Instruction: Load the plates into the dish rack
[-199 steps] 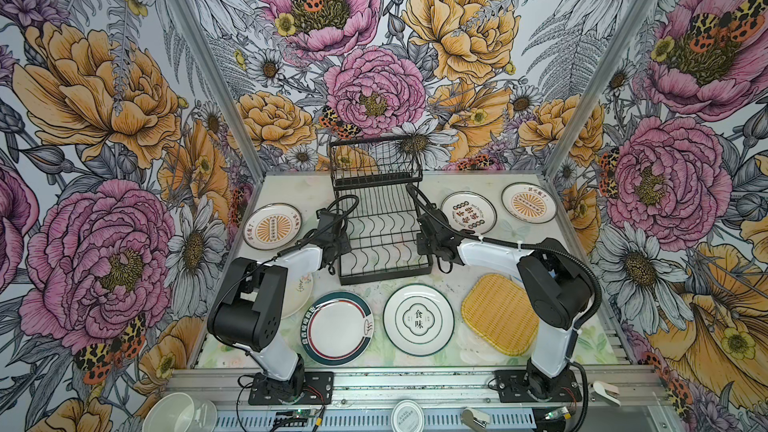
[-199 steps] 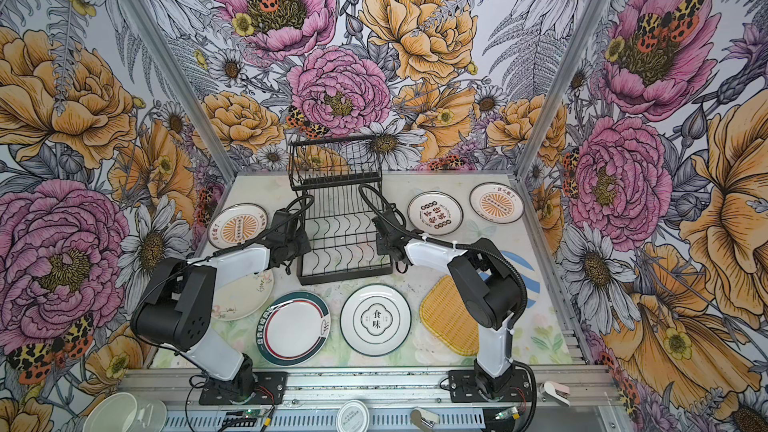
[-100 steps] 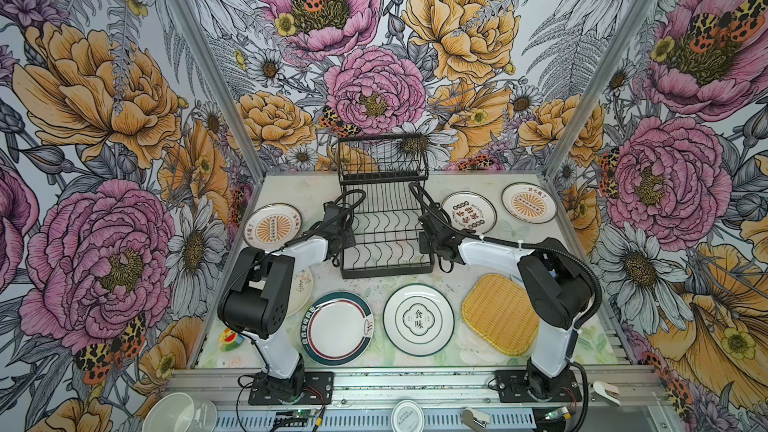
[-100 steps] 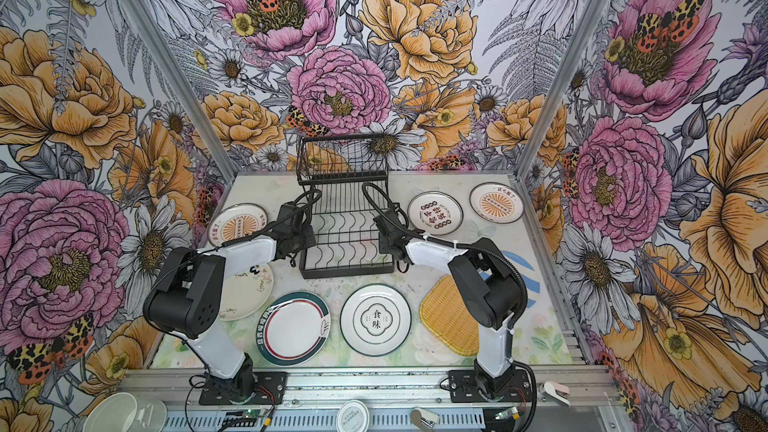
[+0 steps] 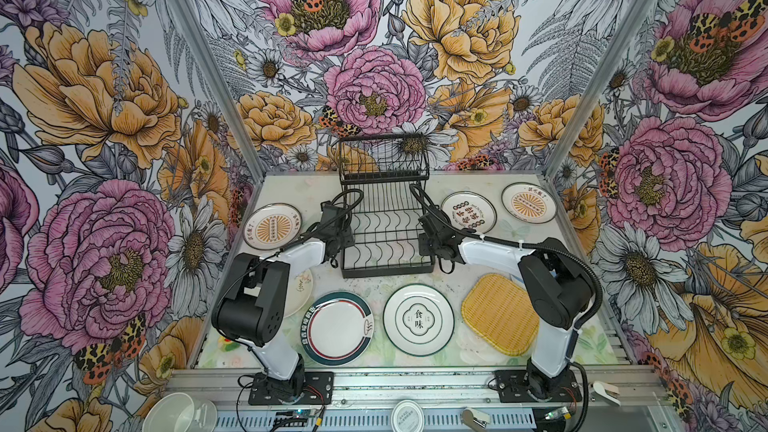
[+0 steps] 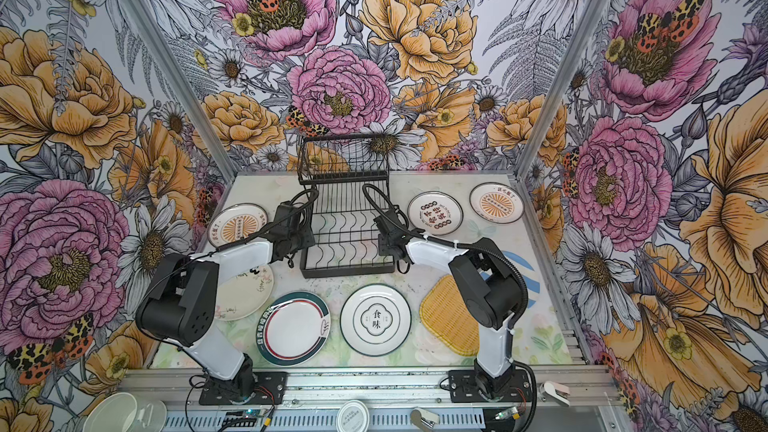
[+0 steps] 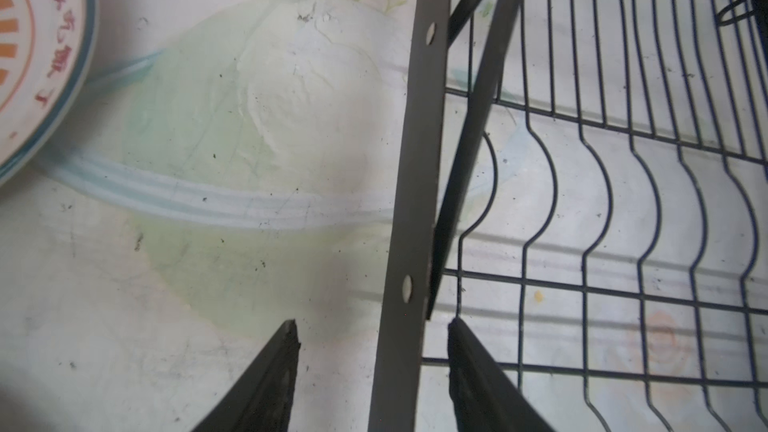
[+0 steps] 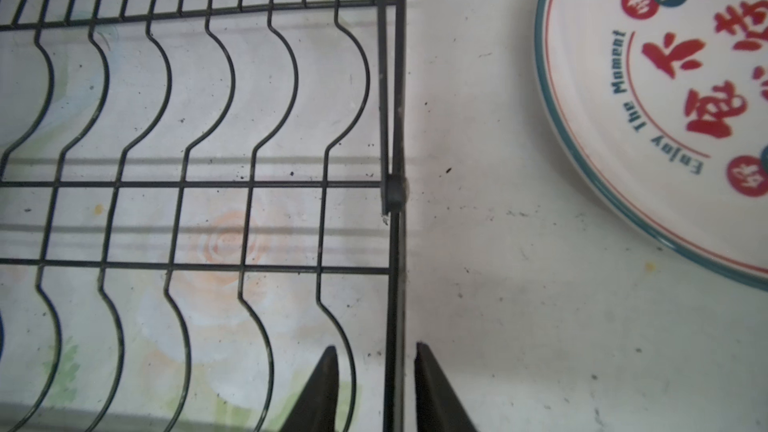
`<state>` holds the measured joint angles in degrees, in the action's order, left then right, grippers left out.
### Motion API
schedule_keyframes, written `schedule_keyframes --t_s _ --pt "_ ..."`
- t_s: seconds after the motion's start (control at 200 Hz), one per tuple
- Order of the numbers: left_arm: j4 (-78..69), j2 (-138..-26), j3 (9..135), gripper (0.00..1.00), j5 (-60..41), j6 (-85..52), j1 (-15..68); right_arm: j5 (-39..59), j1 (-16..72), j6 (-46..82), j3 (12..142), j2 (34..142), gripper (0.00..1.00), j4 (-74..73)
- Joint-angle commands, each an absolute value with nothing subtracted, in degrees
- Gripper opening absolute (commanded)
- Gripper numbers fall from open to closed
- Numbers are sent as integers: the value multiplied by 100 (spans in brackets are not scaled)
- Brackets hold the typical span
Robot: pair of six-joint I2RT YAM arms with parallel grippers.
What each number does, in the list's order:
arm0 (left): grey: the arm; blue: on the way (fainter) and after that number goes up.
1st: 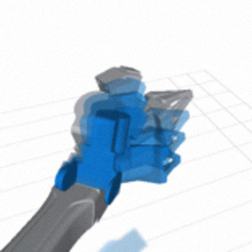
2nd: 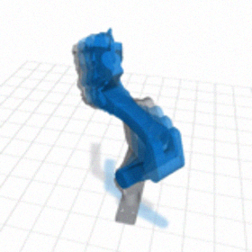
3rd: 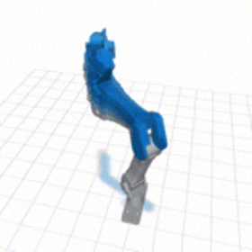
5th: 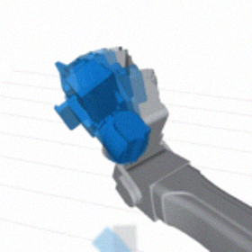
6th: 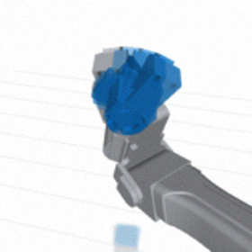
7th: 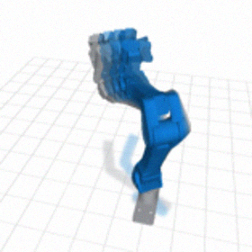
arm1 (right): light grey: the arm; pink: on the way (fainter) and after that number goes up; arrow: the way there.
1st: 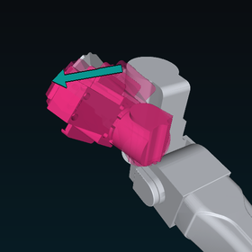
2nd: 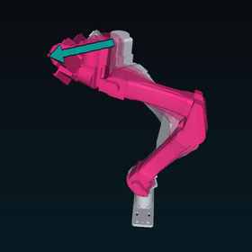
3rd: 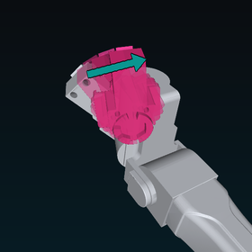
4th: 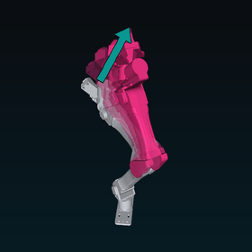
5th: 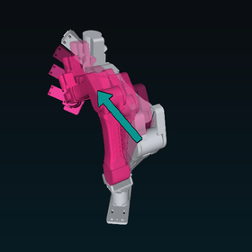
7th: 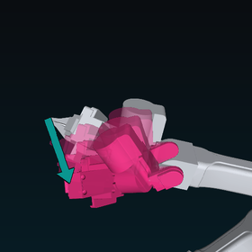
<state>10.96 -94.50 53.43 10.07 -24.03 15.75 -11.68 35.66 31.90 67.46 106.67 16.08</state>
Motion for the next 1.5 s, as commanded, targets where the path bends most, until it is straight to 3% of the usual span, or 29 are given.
schedule_keyframes --t_s 0.0,0.175,0.651,0.906,1.496 --pt "1129 -9054 5265 64 1289 -2421 1608 -1096 3579 3226 6918 10222 43 1621" --pt "1275 -8514 5115 70 1303 -2456 1694 -993 3569 3226 6836 9790 61 1896" --pt "2893 -6275 3775 73 882 -3690 2100 520 3267 3140 5663 8398 76 2449" --pt "3514 -5217 3407 73 906 -4158 2224 1627 3030 3331 5053 8126 77 2533" --pt "3498 -4986 3136 73 346 -4314 2444 3314 2496 2540 4298 8438 77 2587"
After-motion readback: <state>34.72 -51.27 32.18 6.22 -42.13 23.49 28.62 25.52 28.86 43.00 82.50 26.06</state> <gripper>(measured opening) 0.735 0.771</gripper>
